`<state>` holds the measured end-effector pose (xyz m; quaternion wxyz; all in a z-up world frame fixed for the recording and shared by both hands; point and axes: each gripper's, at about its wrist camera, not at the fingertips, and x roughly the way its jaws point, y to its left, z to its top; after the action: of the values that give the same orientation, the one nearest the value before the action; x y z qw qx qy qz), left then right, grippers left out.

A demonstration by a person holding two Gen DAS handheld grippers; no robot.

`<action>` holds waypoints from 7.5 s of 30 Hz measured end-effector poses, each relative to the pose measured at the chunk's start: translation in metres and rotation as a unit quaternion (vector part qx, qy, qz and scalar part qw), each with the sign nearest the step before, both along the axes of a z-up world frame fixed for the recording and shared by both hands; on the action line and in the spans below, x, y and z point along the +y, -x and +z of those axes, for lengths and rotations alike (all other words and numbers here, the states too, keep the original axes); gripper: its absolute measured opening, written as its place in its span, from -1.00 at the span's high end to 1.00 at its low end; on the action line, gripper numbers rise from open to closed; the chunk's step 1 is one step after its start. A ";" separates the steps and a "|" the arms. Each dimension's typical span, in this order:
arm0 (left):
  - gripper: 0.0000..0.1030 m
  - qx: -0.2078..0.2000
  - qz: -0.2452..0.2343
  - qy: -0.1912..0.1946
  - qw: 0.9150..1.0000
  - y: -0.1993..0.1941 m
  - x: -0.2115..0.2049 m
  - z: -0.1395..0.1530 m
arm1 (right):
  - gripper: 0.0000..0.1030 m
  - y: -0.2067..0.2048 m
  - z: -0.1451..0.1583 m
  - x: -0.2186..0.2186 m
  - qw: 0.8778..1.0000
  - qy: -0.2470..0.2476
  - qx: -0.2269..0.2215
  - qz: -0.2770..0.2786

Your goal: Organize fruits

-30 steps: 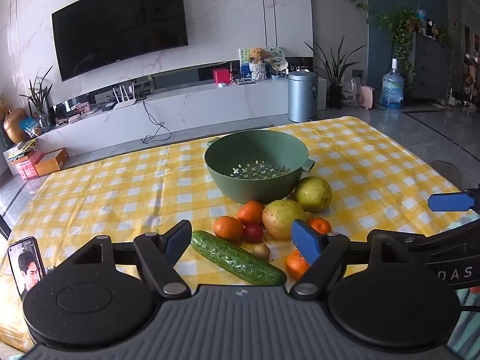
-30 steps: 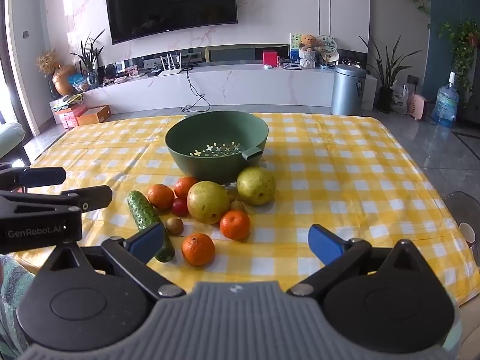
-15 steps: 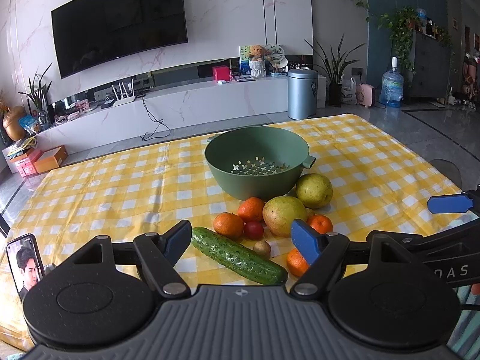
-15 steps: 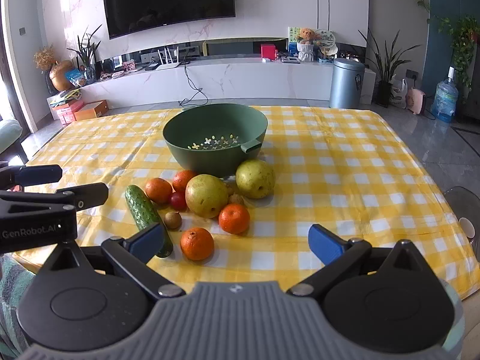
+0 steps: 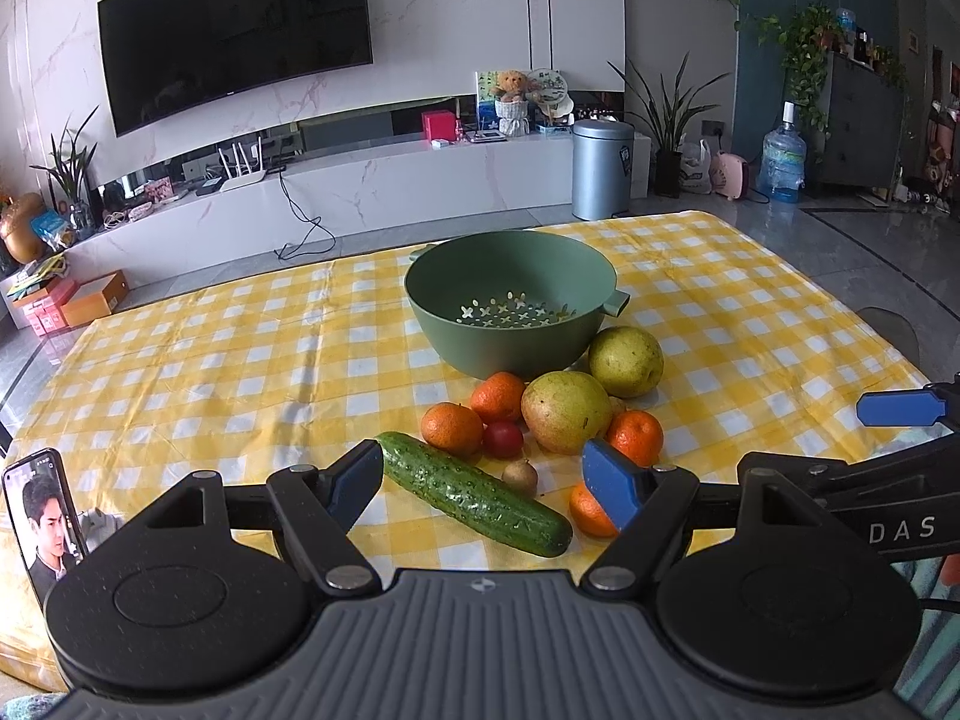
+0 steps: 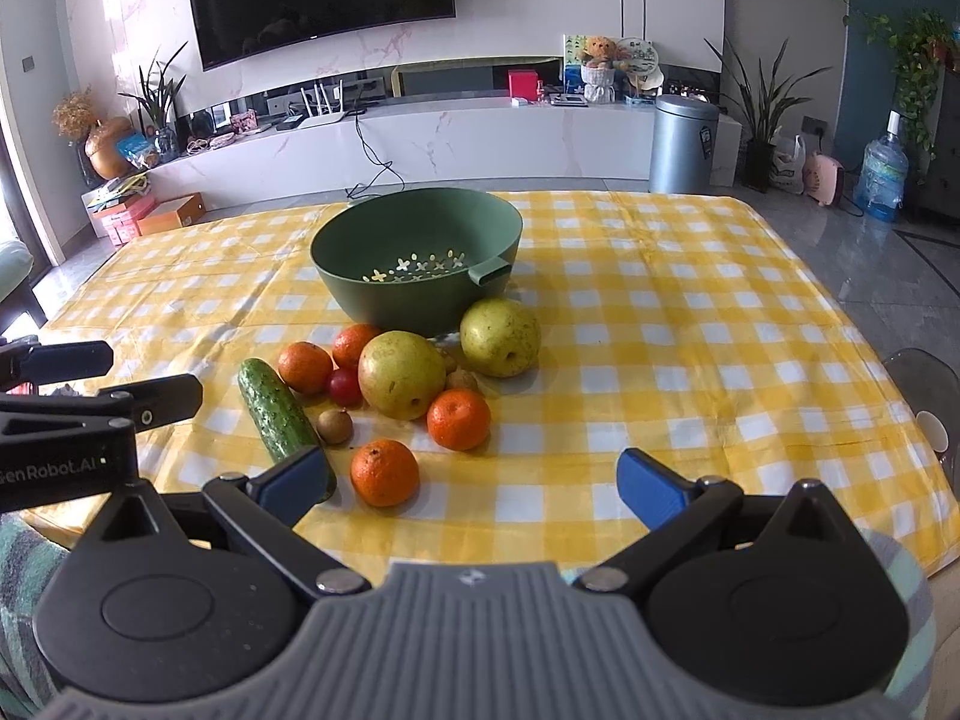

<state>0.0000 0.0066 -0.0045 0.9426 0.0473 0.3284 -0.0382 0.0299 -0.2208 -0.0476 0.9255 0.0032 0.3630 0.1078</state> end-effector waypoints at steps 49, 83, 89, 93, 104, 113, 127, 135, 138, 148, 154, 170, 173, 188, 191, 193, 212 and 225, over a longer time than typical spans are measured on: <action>-0.73 0.017 -0.006 -0.005 1.000 0.002 -0.005 -0.005 | -0.92 -0.001 -0.003 -0.002 1.000 -0.004 0.011 -0.009; -0.57 0.075 -0.011 0.105 0.992 -0.085 -0.017 -0.044 | -0.57 -0.132 -0.035 -0.019 0.998 -0.019 0.018 0.051; -0.61 0.090 0.007 0.098 0.991 -0.109 -0.030 -0.064 | -0.57 -0.182 -0.057 -0.017 0.996 -0.053 0.054 0.044; -0.65 0.081 0.027 0.099 0.991 -0.118 -0.035 -0.073 | -0.58 -0.194 -0.074 -0.019 0.993 -0.087 0.064 0.039; -0.69 0.067 0.059 0.103 0.991 -0.126 -0.049 -0.085 | -0.58 -0.210 -0.094 -0.025 0.989 -0.128 0.074 0.033; -0.57 0.077 0.065 0.108 0.989 -0.134 -0.052 -0.091 | -0.38 -0.220 -0.103 -0.017 0.986 -0.134 0.088 0.041; -0.46 0.081 0.070 0.109 0.988 -0.132 -0.053 -0.080 | -0.22 -0.214 -0.103 -0.025 0.984 -0.139 0.103 0.033; -0.46 0.046 0.052 0.109 0.992 -0.109 -0.046 -0.045 | -0.22 -0.190 -0.087 -0.048 0.986 -0.145 0.080 0.000; -0.46 0.036 0.038 0.111 0.992 -0.106 -0.039 -0.029 | -0.22 -0.171 -0.068 -0.053 0.991 -0.132 0.034 0.007; -0.46 0.054 -0.029 0.084 0.995 -0.155 -0.014 0.027 | -0.22 -0.171 -0.018 -0.031 0.989 -0.104 -0.043 0.093; -0.46 0.106 -0.066 0.045 0.991 -0.213 -0.011 0.026 | -0.22 -0.209 -0.004 0.008 0.985 -0.021 -0.040 0.167; -0.46 0.255 -0.108 -0.010 0.961 -0.302 -0.009 -0.047 | -0.21 -0.304 -0.051 0.070 0.942 0.098 0.121 0.298; -0.45 0.266 -0.117 -0.018 0.957 -0.304 -0.011 -0.055 | -0.21 -0.306 -0.058 0.077 0.935 0.114 0.131 0.309; -0.42 0.285 -0.106 -0.007 0.953 -0.313 -0.007 -0.068 | -0.22 -0.312 -0.067 0.088 0.927 0.135 0.164 0.309; -0.47 0.286 -0.094 0.004 0.954 -0.315 -0.005 -0.069 | -0.36 -0.313 -0.066 0.089 0.928 0.137 0.164 0.305; -0.48 0.281 -0.091 0.008 0.955 -0.315 -0.003 -0.067 | -0.57 -0.314 -0.062 0.088 0.931 0.134 0.157 0.301; -0.48 0.159 -0.075 0.011 0.984 -0.242 -0.004 0.019 | -0.56 -0.263 -0.002 0.057 0.971 0.058 0.086 0.216; -0.49 0.076 -0.073 -0.002 0.994 -0.142 -0.010 0.032 | -0.56 -0.174 -0.003 0.008 0.993 -0.048 0.043 0.100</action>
<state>0.1423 -0.0030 0.0279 0.9096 0.0695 0.3948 -0.1096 0.2035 -0.2126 -0.0506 0.8924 0.0158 0.3951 0.2173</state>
